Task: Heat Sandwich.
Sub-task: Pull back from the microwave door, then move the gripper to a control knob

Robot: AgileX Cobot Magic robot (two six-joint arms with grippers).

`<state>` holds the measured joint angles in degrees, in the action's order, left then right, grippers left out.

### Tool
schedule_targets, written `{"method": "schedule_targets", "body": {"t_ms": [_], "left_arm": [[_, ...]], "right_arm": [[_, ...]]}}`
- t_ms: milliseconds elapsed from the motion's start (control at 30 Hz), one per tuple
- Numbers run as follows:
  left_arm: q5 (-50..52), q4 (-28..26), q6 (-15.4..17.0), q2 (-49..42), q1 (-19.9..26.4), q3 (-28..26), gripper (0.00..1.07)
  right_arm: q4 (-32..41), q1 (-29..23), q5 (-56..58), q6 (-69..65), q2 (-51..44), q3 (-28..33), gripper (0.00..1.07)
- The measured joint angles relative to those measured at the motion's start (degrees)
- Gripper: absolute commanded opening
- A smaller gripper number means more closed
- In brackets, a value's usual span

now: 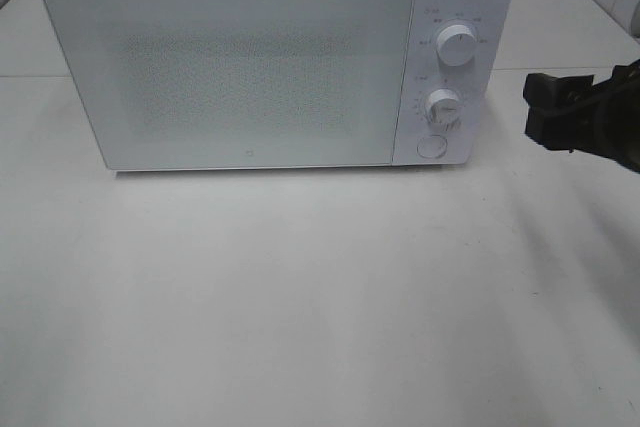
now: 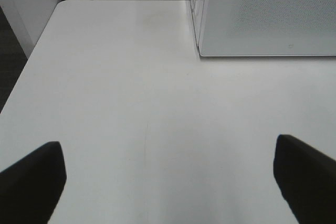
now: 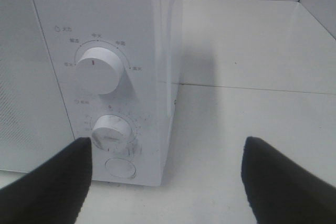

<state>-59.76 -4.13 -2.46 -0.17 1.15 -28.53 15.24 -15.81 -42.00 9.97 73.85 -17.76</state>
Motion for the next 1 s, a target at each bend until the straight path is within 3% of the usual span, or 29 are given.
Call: {"method": "schedule_targets", "body": {"t_ms": [533,1000], "left_arm": [[0.0,0.0,0.0,0.0,0.0,0.0,1.04],[0.0,0.0,0.0,0.0,0.0,0.0,1.04]], "right_arm": [[20.1,-18.8,-21.5,2.3,15.9,0.4,0.76],[28.8,-25.4,-26.8,2.4,23.3,0.3,0.76]]}}
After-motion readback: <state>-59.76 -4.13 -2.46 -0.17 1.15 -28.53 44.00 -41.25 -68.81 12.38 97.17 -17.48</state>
